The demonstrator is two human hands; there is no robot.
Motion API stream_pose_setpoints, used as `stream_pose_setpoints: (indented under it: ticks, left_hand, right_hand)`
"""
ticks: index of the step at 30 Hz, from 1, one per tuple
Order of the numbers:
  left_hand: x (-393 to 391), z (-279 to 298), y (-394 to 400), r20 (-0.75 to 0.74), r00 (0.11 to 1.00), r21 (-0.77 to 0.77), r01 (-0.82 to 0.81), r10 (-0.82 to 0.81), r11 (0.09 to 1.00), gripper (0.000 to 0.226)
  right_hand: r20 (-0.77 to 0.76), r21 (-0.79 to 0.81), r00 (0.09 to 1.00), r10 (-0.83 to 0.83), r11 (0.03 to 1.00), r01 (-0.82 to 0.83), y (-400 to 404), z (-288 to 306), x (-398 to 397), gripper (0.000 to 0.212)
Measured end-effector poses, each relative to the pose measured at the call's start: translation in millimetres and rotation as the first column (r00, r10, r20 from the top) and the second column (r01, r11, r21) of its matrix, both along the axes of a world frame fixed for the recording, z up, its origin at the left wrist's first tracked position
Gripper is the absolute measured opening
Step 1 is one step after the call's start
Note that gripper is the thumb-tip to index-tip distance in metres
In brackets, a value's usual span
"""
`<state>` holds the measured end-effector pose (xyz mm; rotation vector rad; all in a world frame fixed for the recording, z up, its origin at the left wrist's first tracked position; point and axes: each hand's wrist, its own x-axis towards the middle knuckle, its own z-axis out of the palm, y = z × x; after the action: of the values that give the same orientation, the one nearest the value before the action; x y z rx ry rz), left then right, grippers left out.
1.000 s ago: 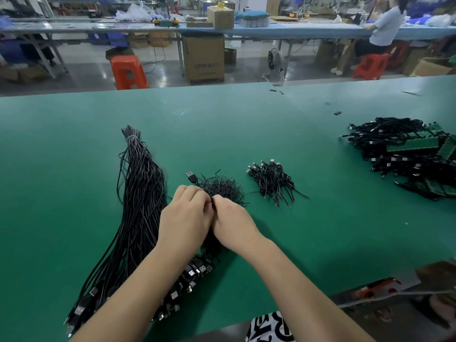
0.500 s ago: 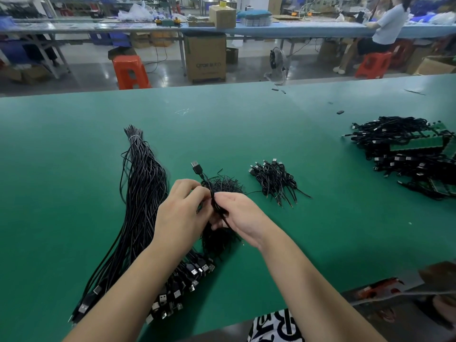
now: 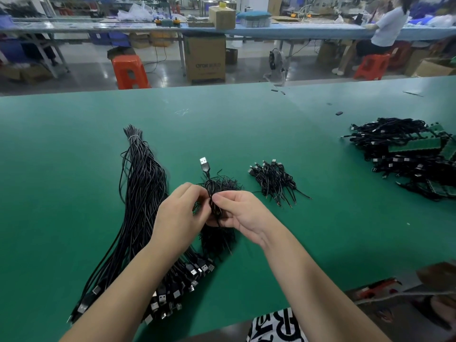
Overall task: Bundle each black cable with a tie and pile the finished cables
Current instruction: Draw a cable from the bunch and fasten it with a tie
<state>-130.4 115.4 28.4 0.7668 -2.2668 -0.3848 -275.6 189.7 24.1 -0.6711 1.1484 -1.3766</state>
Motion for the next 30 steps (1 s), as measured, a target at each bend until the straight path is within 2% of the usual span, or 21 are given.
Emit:
stream_pose_setpoints:
  ticks: [5,15,18,19,21,22,24,25,28,30]
  left_hand:
    - [2,-1,-4,0.002,0.998,0.052,0.055,-0.056,0.997,0.006]
    - [8,2,-5,0.066,0.991,-0.126,0.128,-0.12,0.984,0.002]
    - [10,6,-7,0.13,0.98,-0.155,0.169,-0.15,0.973,0.018]
    - [9,7,-7,0.133,0.982,-0.14,0.154,-0.135,0.978,0.016]
    - [8,7,-8,0.103,0.991,-0.015,0.087,-0.085,0.996,0.007]
    - [8,6,-9,0.065,0.996,0.096,0.052,-0.058,0.994,0.011]
    - [7,2,-14,-0.04,0.999,0.352,0.027,-0.013,0.936,0.016]
    - [6,1,-16,-0.085,0.996,0.454,0.035,0.005,0.891,0.017]
    - [6,2,-17,-0.161,0.987,0.582,0.093,0.002,0.808,0.017]
    - [6,4,-14,-0.166,0.986,0.566,0.116,-0.025,0.816,0.017]
  right_hand:
    - [0.011,0.064,1.0,-0.004,0.998,0.004,0,4,-3,0.012]
    - [0.009,0.082,0.999,0.031,0.996,-0.032,0,-5,-7,0.013]
    - [0.04,0.103,0.998,0.056,0.993,-0.06,2,-8,-8,0.013]
    - [0.025,0.091,0.999,0.045,0.995,-0.047,1,-9,-8,0.013]
    - [-0.112,0.022,0.994,-0.007,1.0,0.01,1,-7,-9,0.017]
    - [-0.264,-0.03,0.964,-0.041,0.999,0.034,0,-7,-10,0.028]
    - [-0.569,-0.125,0.819,-0.071,0.992,-0.001,1,-1,-10,0.04]
    - [-0.644,-0.155,0.762,-0.071,0.987,-0.039,1,3,-9,0.039]
    - [-0.684,-0.2,0.717,-0.134,0.98,-0.008,-2,6,-9,0.021]
    - [-0.659,-0.171,0.735,-0.159,0.983,0.059,-3,6,-9,0.011]
